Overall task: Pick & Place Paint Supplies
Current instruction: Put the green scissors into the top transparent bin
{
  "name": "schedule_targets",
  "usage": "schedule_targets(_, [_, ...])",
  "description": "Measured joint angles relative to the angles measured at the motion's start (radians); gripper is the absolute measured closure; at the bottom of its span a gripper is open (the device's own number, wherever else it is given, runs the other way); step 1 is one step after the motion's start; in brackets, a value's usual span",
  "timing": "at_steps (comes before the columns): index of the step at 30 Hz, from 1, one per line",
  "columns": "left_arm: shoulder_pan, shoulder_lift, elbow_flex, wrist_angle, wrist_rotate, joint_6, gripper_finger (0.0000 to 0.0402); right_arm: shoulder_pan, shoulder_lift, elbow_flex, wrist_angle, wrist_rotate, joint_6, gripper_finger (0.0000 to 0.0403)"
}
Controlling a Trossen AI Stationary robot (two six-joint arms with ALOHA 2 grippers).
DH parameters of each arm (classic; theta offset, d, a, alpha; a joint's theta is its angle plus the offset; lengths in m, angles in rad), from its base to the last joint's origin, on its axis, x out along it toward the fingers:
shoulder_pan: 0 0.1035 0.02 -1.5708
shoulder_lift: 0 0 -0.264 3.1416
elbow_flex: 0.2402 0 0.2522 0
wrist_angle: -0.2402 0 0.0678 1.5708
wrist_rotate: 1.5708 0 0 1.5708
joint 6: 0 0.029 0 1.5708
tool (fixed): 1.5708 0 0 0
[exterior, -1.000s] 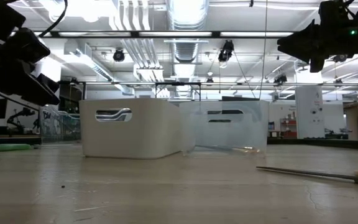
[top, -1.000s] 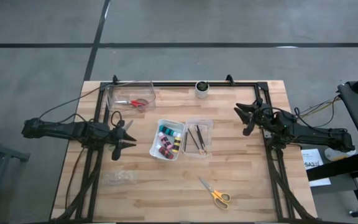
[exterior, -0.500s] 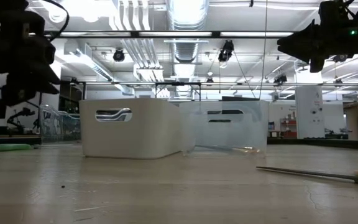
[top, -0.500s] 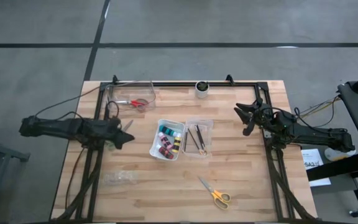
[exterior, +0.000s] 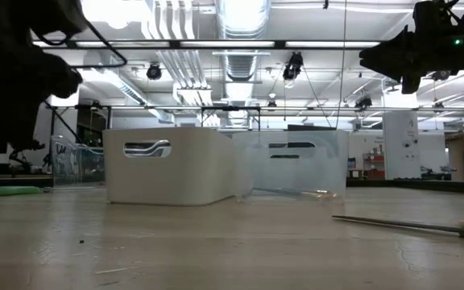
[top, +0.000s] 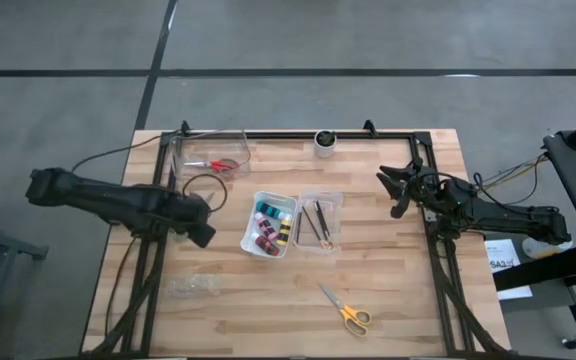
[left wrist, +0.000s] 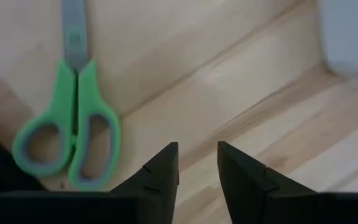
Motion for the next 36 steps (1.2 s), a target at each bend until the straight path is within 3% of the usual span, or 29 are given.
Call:
schedule_targets(6, [0.000,0.108,-0.006,-0.022,0.015,0.016,0.0236,0.000,0.000,0.000,0.000,0.000,0.001,0.0285])
schedule_targets(13, [0.000,0.164,-0.016,-0.007,0.035,0.288,0.0190,0.000,0.000,0.000,0.000,0.000,0.000,0.0285])
schedule_targets(16, [0.000,0.178,-0.016,-0.016,0.061,0.354,0.0182,0.000,0.000,0.000,-0.001,0.000,0.000,0.0285])
schedule_targets(28, [0.000,0.210,-0.003,-0.021,0.064,0.375,0.0181,0.000,0.000,0.000,-0.001,0.000,0.000,0.0285])
schedule_targets(31, [0.000,0.231,0.017,-0.026,0.084,0.303,0.0181,0.000,0.000,0.000,0.000,0.000,0.000,0.0285])
schedule_targets(36, [0.000,0.256,0.031,-0.041,0.127,0.021,0.0181,0.000,0.000,0.000,0.000,0.000,0.000,0.0285])
